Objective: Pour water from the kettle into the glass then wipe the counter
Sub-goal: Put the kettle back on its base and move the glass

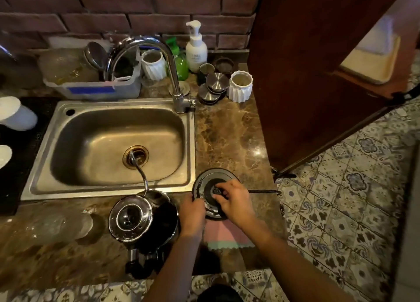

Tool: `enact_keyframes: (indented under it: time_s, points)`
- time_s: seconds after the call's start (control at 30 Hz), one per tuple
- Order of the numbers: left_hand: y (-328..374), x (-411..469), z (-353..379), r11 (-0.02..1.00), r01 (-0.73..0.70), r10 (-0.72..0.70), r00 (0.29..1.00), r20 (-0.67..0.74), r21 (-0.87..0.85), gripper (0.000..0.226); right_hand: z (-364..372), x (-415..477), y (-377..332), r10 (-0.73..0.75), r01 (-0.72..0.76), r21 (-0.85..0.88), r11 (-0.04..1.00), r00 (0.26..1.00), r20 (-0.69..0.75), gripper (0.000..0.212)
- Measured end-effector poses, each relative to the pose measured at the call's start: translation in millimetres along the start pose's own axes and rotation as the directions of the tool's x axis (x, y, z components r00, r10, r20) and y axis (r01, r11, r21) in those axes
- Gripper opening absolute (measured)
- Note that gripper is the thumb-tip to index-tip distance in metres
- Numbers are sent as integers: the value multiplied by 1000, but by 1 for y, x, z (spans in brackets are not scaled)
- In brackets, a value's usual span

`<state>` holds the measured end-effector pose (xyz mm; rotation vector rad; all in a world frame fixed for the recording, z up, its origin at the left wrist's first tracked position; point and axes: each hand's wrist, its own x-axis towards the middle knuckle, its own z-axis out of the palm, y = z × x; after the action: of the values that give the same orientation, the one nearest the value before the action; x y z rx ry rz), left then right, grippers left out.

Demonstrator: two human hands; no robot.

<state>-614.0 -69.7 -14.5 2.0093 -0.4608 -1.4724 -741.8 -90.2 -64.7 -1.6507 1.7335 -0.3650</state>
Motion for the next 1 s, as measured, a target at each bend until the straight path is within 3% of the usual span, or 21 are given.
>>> enact_keyframes:
  time_s: [0.17, 0.27, 0.43, 0.7, 0.9, 1.0]
  points:
    - [29, 29, 31, 998, -54, 54, 998, 10, -14, 43, -40, 45, 2, 21, -15, 52, 999, 992, -128, 35]
    - [58, 52, 52, 993, -112, 114, 990, 78, -30, 37, -65, 89, 3, 85, -72, 71, 995, 974, -210, 36]
    - [112, 75, 84, 991, -103, 118, 971, 206, -83, 52, -91, 156, 0, 178, -166, 68, 984, 937, -299, 38]
    - [121, 100, 103, 995, -97, 87, 964, 250, 25, 53, -84, 190, 5, 206, -202, 42, 979, 952, -225, 40]
    - [117, 98, 99, 984, -150, 125, 968, 217, 100, 43, -101, 184, 7, 152, -160, -60, 985, 981, -123, 70]
    - [117, 89, 93, 969, -195, 160, 963, 218, 150, 38, -106, 177, 7, 145, -155, -82, 985, 983, -108, 75]
